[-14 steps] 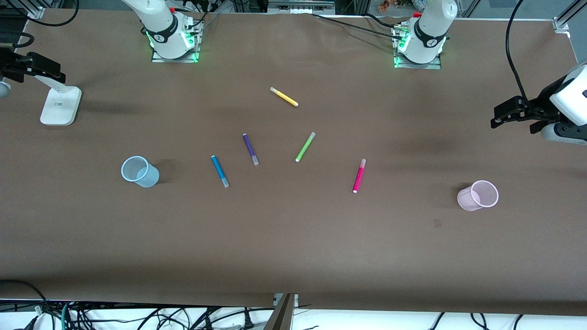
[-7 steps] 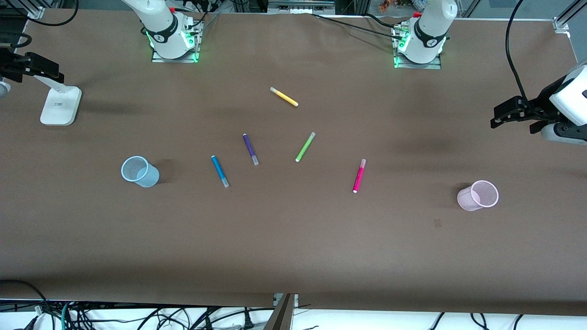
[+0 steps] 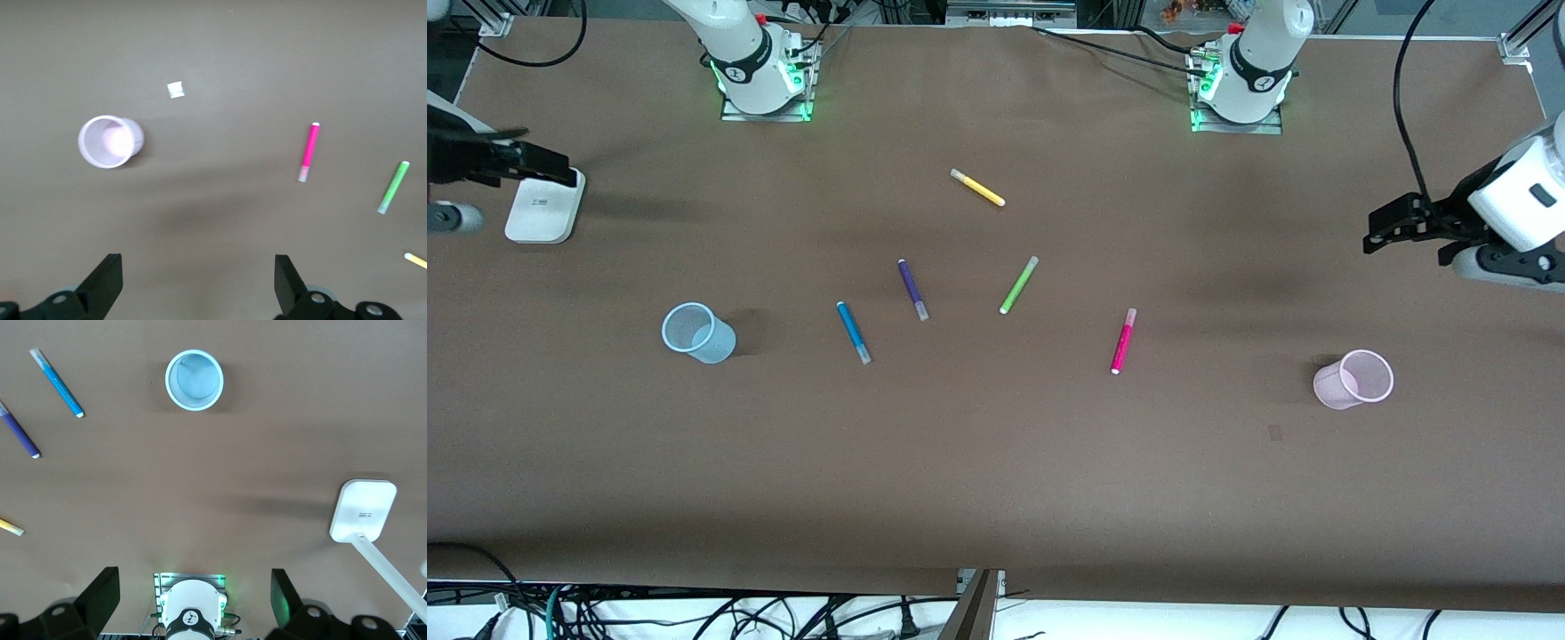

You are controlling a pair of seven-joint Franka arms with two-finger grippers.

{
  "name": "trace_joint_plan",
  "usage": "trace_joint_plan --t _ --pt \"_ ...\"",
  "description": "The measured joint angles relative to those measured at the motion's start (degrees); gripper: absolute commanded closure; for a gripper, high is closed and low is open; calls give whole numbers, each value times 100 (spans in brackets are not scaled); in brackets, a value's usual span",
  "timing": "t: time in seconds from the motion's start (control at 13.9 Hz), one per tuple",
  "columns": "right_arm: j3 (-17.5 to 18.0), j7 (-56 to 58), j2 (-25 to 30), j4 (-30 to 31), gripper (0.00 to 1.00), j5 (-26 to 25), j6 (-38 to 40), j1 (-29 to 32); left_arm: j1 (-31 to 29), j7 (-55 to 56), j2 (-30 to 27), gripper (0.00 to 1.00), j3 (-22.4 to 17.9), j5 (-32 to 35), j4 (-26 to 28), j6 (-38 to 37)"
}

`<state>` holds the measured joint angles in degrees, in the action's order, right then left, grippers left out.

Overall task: Place pink and blue markers in matching cups
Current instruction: 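Grasp the blue marker with the right gripper while the left gripper grasps pink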

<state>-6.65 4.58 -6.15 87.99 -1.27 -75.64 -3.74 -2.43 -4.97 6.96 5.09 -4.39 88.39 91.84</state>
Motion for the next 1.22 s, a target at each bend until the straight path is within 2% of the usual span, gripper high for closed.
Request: trace_joint_plan --t 0.22,0.36,0.58,0.86,1.01,1.22 --pt "68 18 -429 -3 0 165 -100 -90 50 43 466 0 467 -35 91 517" --pt "95 20 -599 -9 0 236 -430 -253 138 65 850 0 611 -35 146 851" --pt "123 20 -868 -8 0 319 -918 -623 423 95 1430 0 638 -28 414 1733" --pt "145 25 -1599 0 0 336 -1624 -1275 961 599 1862 0 655 141 1360 3352" --pt "149 25 -1961 0 0 402 -2132 -1549 1270 1064 2038 0 660 405 1694 3841" --pt "163 77 -2412 -3 0 622 -2854 -1804 1578 1866 2380 0 663 1081 1813 4225"
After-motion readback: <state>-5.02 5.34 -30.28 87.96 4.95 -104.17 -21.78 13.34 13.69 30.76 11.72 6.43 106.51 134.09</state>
